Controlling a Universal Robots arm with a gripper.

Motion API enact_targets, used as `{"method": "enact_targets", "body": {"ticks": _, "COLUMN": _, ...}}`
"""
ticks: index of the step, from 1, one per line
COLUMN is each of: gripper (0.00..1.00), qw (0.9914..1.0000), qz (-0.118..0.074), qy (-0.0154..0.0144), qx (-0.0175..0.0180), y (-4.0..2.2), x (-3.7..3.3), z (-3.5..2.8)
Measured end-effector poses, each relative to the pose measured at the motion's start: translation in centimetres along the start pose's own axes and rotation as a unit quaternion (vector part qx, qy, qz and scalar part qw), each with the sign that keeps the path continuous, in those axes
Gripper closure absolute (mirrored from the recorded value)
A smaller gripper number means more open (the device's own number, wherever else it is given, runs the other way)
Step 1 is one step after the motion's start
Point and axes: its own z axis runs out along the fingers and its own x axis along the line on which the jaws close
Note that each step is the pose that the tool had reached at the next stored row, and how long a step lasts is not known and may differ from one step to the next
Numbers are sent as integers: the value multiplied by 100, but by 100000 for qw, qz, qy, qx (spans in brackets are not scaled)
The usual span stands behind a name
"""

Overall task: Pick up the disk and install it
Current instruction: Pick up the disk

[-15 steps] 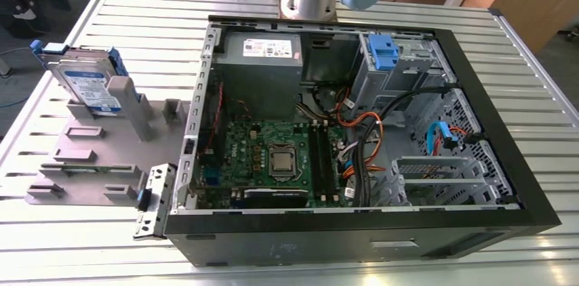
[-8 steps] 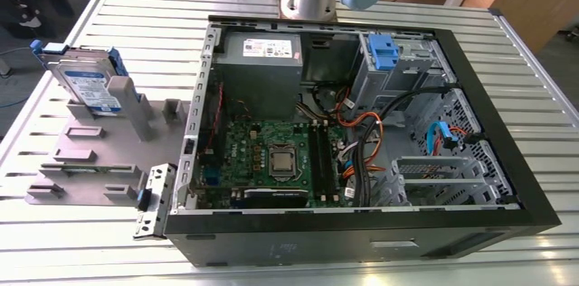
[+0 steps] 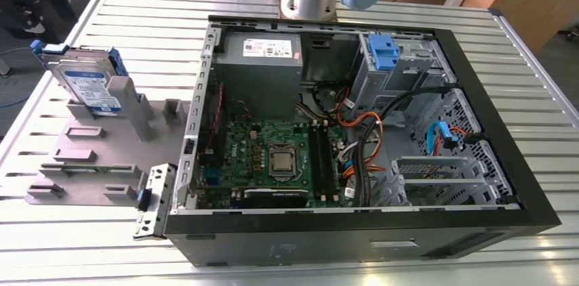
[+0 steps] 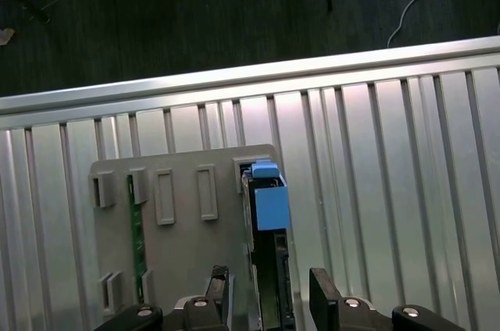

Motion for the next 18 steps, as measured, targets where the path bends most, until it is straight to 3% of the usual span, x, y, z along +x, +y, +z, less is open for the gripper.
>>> {"method": "enact_targets", "body": {"ticks": 7, "gripper": 47, "qw": 100000, "qz": -1, "qy": -14, "qx": 15, "y": 0, "x": 1, "z": 18}}
{"method": "enact_targets", "body": {"ticks": 18, "gripper": 47, "qw": 100000, "qz": -2, "qy": -3, "qx": 2, "y": -3, "x": 5, "z": 138}}
